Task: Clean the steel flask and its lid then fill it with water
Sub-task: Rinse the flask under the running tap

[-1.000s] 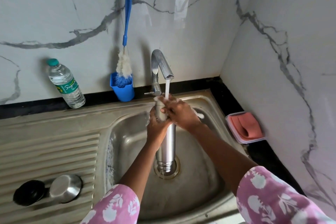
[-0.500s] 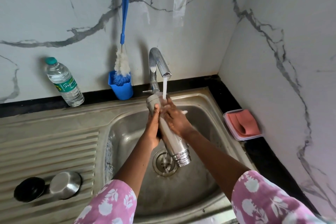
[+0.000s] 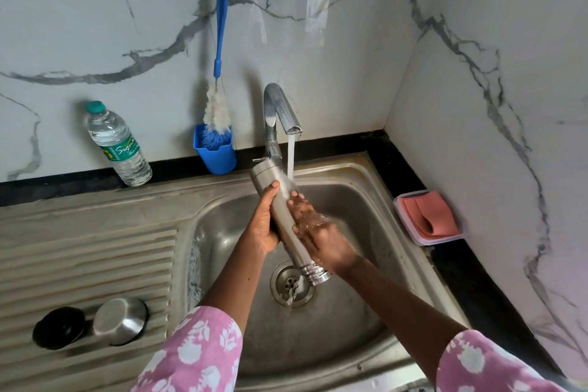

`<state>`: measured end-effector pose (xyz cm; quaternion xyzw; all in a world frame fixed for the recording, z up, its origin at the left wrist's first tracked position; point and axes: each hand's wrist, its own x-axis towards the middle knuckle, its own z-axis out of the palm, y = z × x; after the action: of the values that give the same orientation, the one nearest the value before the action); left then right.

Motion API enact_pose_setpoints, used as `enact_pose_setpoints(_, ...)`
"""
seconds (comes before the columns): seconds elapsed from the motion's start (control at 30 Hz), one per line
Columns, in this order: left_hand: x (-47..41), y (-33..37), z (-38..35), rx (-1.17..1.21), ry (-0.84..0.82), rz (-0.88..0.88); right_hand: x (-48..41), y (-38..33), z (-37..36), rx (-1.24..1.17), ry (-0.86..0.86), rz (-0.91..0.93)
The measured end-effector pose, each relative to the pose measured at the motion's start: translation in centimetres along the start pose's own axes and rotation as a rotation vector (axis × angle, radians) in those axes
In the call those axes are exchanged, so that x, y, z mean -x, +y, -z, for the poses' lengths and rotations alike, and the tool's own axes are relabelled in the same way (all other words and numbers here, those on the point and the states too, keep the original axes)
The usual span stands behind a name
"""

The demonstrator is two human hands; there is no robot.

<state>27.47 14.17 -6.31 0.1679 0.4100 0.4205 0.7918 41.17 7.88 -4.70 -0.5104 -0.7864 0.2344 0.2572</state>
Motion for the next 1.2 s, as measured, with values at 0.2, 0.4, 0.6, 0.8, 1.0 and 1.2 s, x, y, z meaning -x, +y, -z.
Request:
enact_pose_setpoints(0.2,0.5,-0.7,-0.7,-0.024,-0.066,-0.059,-3.8,-0.3,0.5,-0.009,0.032,0.019)
enact_pose_setpoints(0.4,0.4,-0.7,-0.1,-0.045,-0.042,-0.075,-6.6,-0.2,1.0,-0.136,0.044,-0.139)
enact_pose_setpoints(0.6,0.3,-1.0,0.3,-0.003,-0.089,-0.081,-3.0,-0.1,-0.1,-0.247,0.066,-0.227)
enact_pose_setpoints(0.8,0.2,-1.4,-0.3,-0.054,-0.030,-0.087,-2.5,-0.6,1.0,-0.222,0.077,-0.271)
enact_pose_setpoints(1.0,-0.1,-1.3,-0.9,-0.081,0.052,-0.172,-5.9,-2.2,2.4,-0.510,0.223,-0.360)
enact_pose_setpoints(1.2,-0.9,-0.5,0.2,-0.065,0.255,-0.254,-3.1,-0.4,0.7,-0.158,0.024,-0.301)
